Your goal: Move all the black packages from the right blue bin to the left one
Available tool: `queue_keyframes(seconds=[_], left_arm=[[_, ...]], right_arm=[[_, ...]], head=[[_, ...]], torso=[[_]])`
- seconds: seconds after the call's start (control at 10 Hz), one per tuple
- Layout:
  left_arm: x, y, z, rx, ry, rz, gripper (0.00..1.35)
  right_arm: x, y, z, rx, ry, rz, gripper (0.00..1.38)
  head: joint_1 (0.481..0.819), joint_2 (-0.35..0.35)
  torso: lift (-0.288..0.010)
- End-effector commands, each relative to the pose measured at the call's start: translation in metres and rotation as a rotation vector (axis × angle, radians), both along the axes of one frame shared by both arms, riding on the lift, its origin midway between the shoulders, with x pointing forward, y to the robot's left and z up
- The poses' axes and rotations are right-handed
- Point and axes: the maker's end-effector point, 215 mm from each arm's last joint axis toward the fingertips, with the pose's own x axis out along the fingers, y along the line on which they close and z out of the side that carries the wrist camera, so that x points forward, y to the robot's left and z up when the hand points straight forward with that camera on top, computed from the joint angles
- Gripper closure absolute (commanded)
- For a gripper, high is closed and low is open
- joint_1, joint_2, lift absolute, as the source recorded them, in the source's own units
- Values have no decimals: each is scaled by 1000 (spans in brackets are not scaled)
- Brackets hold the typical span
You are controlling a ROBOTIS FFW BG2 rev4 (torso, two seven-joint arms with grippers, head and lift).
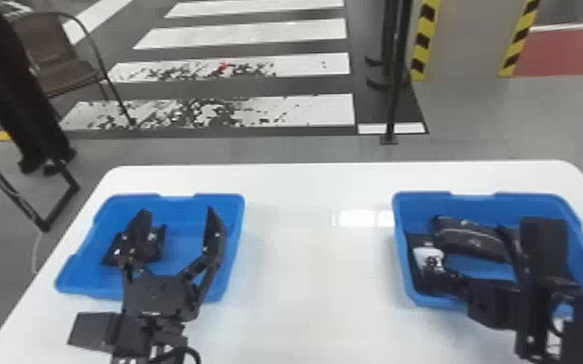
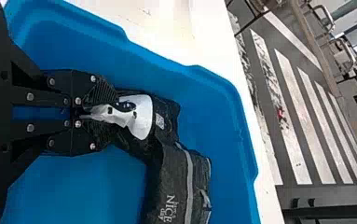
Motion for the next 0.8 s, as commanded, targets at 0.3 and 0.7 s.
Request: queue_keyframes(seconds=[0.3, 0.7], left_arm=[[-2, 1, -1, -49, 0, 1, 188], [17, -36, -3, -420, 89, -131, 183]], right_arm=[[22, -28, 58, 58, -159, -29, 1099], [50, 36, 135, 206, -356, 341, 1099]], head=[[695, 122], [695, 121]], torso=[[-154], [-154]])
